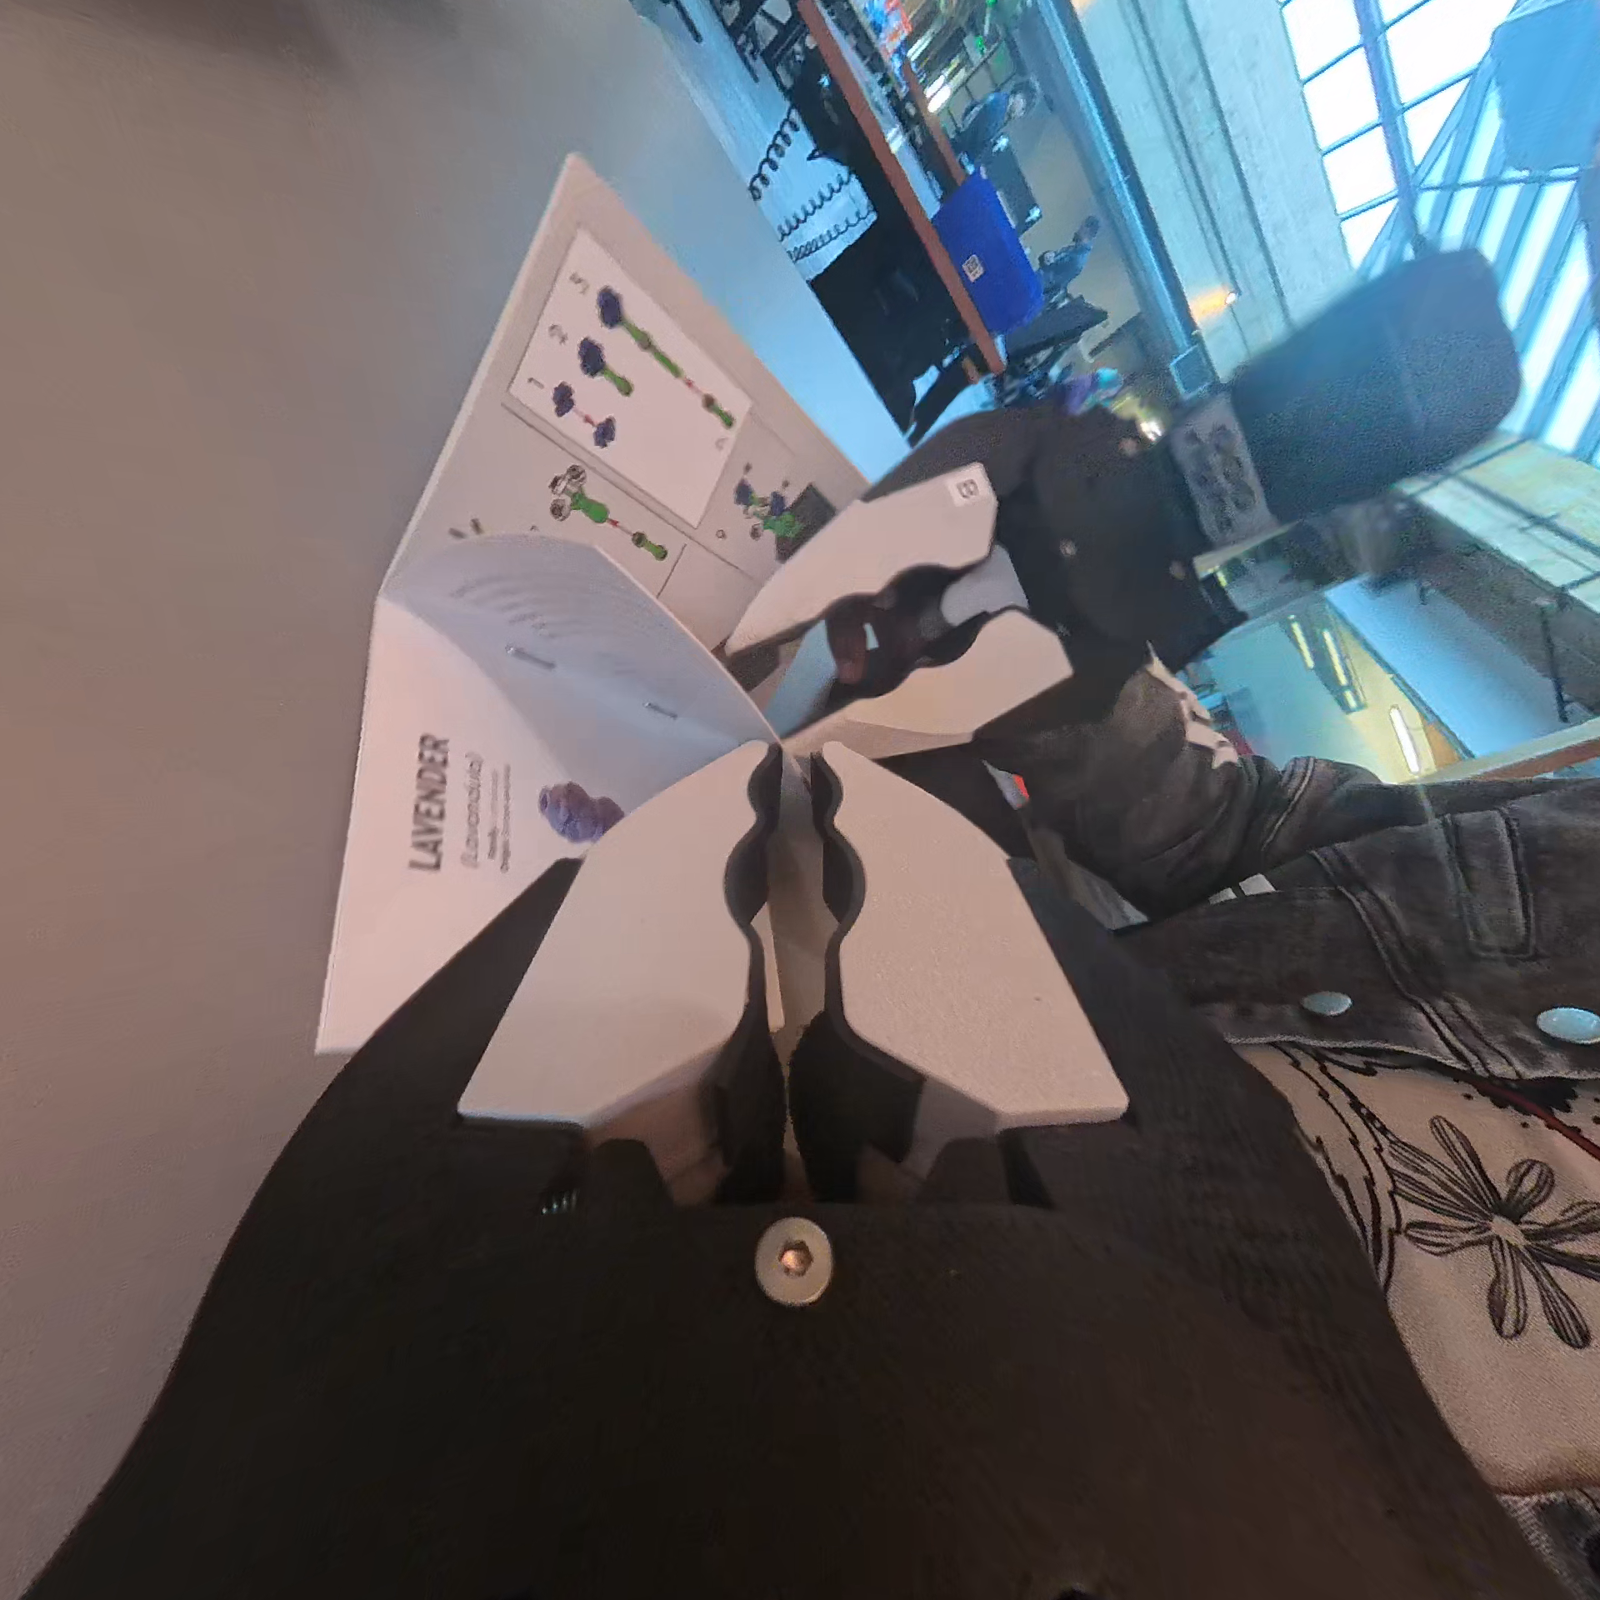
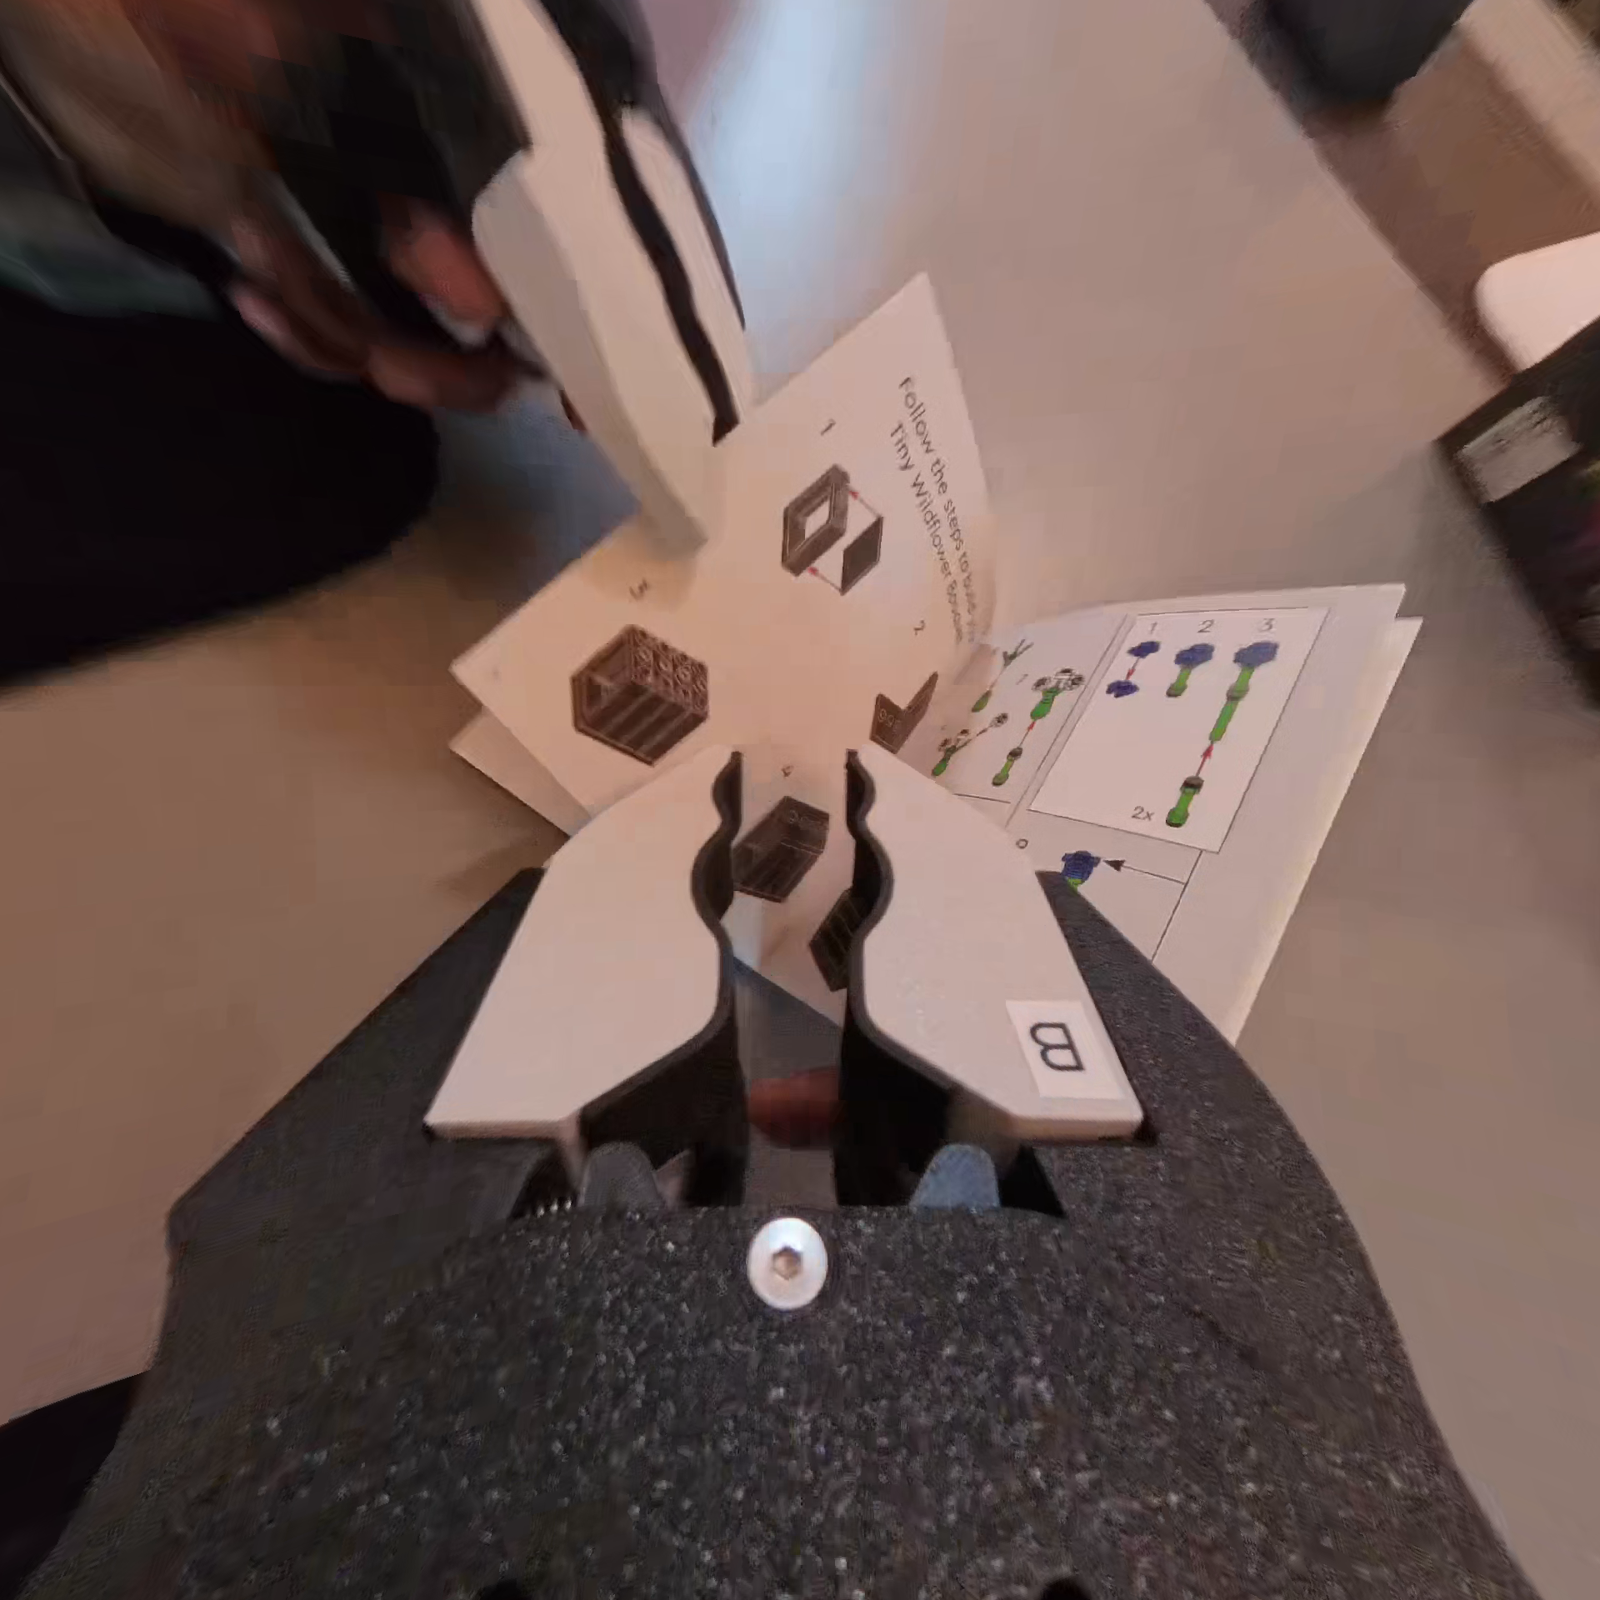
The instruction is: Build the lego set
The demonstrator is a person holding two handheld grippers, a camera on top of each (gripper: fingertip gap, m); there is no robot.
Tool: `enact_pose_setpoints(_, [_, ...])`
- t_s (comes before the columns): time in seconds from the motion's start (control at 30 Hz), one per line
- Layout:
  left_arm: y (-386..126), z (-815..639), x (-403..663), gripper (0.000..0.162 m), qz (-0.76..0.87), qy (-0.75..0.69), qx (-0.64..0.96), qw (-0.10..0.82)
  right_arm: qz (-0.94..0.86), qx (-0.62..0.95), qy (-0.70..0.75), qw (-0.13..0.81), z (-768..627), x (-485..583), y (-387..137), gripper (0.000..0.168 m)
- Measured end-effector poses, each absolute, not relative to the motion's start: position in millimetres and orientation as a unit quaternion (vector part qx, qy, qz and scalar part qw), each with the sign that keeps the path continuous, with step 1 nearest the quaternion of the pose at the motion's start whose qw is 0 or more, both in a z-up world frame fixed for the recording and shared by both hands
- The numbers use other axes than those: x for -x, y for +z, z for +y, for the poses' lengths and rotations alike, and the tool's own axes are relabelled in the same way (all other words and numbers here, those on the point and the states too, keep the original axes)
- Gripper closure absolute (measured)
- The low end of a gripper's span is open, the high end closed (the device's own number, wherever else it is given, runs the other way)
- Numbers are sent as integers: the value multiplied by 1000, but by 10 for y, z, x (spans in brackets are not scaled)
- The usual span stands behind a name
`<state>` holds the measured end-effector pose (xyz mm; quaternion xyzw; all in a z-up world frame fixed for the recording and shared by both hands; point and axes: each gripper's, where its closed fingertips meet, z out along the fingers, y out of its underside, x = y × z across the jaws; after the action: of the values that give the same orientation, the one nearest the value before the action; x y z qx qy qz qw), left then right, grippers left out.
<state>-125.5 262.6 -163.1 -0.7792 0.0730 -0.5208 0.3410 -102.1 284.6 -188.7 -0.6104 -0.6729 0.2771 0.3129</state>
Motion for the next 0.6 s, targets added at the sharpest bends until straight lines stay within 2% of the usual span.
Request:
enact_pose_setpoints(0.13, [-1541,2643,1210,155,62,-561,752,340,-593,651,431,197,2787,1065,-1778,113])
enact_pose_setpoints(0.2, [-1510,2653,1161,155,61,-578,742,334,-560,656,484,150,2760,1079,-1750,105])
enact_pose_setpoints(0.3, [-1456,2674,1089,152,60,-604,725,325,-527,656,531,98,2729,1077,-1758,101])
enact_pose_setpoints(0.6, [-1433,2728,1042,152,64,-620,706,337,-480,641,597,48,2737,1078,-1705,108])
